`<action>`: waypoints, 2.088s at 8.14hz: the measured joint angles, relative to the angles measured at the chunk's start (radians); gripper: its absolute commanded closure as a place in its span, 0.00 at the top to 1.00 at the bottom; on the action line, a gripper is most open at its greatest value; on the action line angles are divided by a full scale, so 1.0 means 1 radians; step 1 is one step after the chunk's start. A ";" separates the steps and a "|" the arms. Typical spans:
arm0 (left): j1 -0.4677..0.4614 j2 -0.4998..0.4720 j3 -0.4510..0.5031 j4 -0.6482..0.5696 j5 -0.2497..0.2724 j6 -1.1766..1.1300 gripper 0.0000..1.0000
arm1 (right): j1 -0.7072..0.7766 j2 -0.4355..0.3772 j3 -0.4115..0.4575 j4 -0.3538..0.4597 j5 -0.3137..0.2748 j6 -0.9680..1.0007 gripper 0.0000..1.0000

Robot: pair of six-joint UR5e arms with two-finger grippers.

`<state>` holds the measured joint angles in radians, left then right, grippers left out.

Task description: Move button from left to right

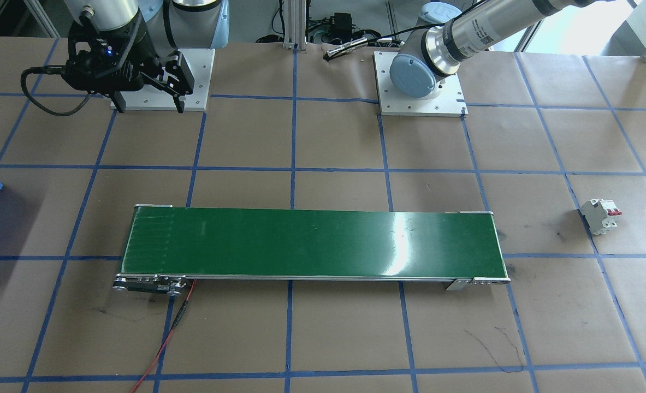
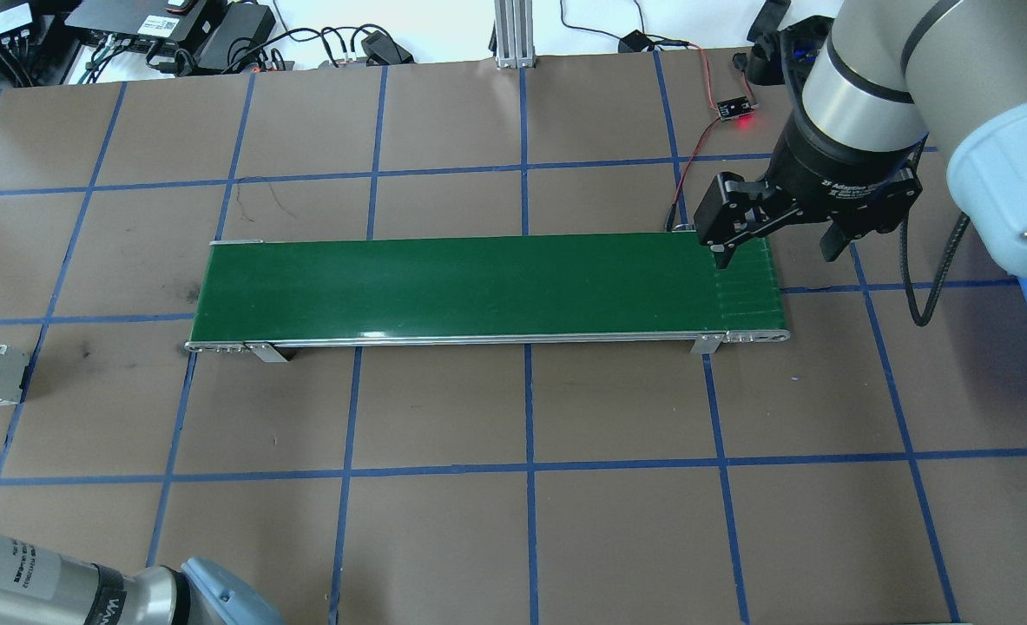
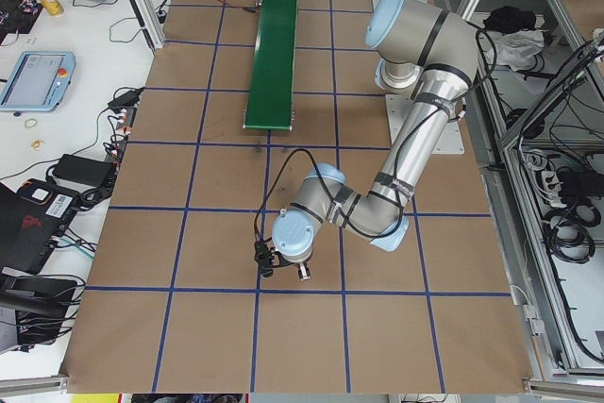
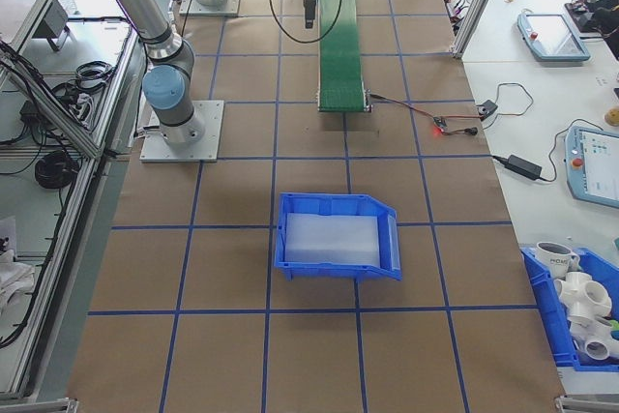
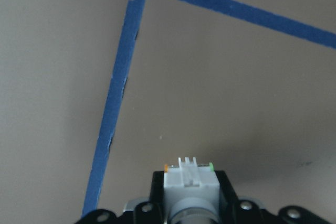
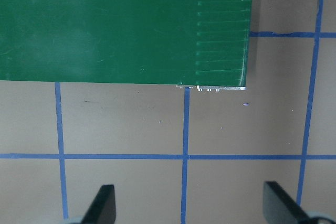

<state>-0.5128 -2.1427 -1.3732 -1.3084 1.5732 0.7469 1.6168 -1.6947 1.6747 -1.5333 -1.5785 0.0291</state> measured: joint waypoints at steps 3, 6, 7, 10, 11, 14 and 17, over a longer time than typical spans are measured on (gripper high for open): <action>-0.108 0.225 -0.017 -0.103 -0.008 -0.340 0.00 | 0.000 0.001 0.000 0.001 0.000 0.000 1.00; -0.331 0.399 -0.140 -0.137 -0.014 -0.871 0.00 | 0.000 0.001 0.000 0.001 0.000 0.000 1.00; -0.405 0.456 -0.224 -0.139 -0.036 -1.042 0.00 | 0.000 0.001 -0.001 0.001 0.000 0.000 1.00; -0.642 0.557 -0.415 -0.047 -0.090 -1.561 0.00 | 0.000 0.001 0.000 0.001 0.000 0.000 1.00; -0.707 0.558 -0.445 0.019 -0.092 -1.704 0.00 | 0.000 0.001 0.000 0.001 0.000 0.000 1.00; -0.769 0.515 -0.523 0.130 -0.099 -1.868 0.00 | 0.000 0.001 -0.001 0.001 0.000 0.000 1.00; -0.772 0.463 -0.532 0.180 -0.101 -1.889 0.00 | 0.000 0.001 -0.001 0.002 0.000 -0.001 1.00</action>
<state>-1.2851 -1.6796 -1.9054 -1.1286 1.4725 -1.1420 1.6168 -1.6935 1.6737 -1.5317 -1.5784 0.0286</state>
